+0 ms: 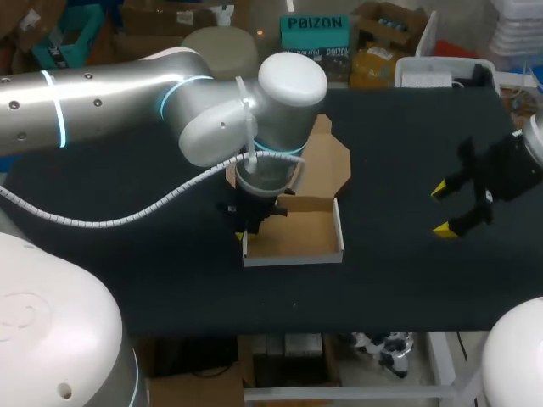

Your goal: Assemble the packaging by folding the flat box into shape, placing the metal phone stand inside, and closing the box properly

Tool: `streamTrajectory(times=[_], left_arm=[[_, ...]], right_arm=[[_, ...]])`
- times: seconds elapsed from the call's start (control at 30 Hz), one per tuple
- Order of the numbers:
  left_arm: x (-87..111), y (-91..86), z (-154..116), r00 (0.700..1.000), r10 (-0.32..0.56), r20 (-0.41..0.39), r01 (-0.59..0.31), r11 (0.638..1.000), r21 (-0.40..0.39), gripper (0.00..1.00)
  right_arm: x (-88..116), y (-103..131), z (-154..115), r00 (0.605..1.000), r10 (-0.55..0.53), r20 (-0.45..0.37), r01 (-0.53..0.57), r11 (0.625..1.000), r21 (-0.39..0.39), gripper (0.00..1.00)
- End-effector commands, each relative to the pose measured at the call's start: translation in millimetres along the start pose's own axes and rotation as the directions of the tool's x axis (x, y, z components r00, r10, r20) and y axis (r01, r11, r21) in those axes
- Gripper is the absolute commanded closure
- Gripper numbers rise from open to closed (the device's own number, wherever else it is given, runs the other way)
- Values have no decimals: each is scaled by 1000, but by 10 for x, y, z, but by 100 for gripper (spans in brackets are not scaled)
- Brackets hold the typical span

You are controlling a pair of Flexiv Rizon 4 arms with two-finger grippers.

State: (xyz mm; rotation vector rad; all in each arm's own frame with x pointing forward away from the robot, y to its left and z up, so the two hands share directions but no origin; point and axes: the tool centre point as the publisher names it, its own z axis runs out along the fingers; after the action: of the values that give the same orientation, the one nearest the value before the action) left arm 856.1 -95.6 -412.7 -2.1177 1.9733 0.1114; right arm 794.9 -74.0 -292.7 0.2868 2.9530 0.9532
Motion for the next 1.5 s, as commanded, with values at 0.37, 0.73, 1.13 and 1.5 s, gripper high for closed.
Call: streamTrajectory(times=[0.37,0.73,1.13,1.5], left_arm=[[53,-54,42,993,-10,115,10,1000,-1,100],[76,-86,39,962,-12,273,9,1000,12,100],[-21,-140,106,932,-24,361,26,1000,-2,100],[-90,-35,113,981,-54,184,51,998,21,100]], right_arm=[[248,-100,-102,994,-110,-23,110,994,-14,0],[291,-131,-81,992,-123,-28,123,992,-20,0],[310,-122,-80,991,-128,-29,127,992,-18,0],[304,-83,-55,991,-127,-34,126,992,-12,0]])
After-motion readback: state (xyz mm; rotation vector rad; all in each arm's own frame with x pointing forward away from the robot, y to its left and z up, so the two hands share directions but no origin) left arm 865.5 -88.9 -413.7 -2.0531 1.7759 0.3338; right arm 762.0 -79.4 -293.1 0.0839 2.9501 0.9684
